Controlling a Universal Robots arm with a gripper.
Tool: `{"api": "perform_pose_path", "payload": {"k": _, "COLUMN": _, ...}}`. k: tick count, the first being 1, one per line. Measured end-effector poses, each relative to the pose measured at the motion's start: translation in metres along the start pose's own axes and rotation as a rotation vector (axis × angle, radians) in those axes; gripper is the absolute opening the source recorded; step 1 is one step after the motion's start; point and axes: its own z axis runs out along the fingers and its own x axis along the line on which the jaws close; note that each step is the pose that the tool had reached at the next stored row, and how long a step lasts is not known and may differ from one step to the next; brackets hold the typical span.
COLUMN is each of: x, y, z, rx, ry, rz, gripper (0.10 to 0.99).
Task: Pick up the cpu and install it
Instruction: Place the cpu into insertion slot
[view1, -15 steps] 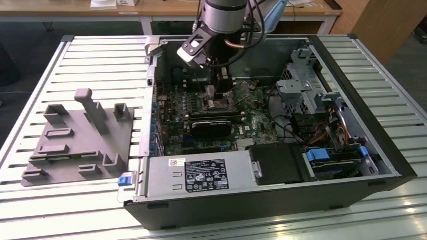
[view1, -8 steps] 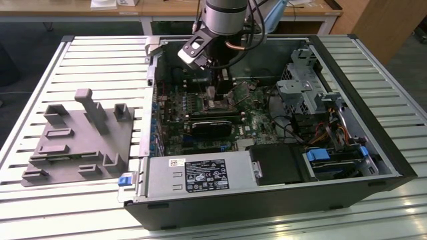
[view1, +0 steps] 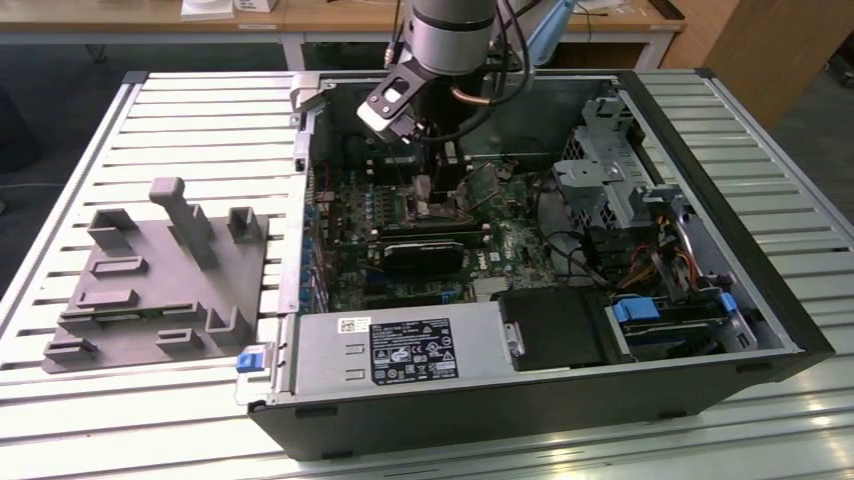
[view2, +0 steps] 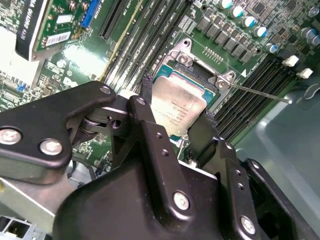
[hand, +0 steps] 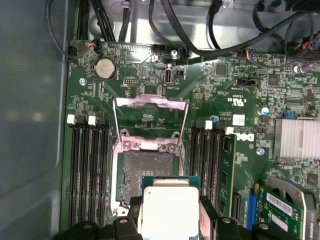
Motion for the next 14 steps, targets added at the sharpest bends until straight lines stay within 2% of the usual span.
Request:
{"api": "perform_pose_path", "payload": {"k": 6, "x": 0.0050, "y": 0.0035, "z": 0.0093, "rx": 0.000, "ry": 0.0000, "rz": 0.001, "gripper": 0.537}}
{"api": "perform_pose_path", "payload": {"k": 11, "x": 0.0070, "y": 0.0037, "z": 0.0149, "rx": -0.010, "ry": -0.0002, "rz": 0.005, "gripper": 0.537}}
{"api": "perform_pose_path", "payload": {"k": 14, "x": 0.0089, "y": 0.0039, "z": 0.0201, "rx": -0.010, "ry": 0.0016, "rz": 0.006, "gripper": 0.537}}
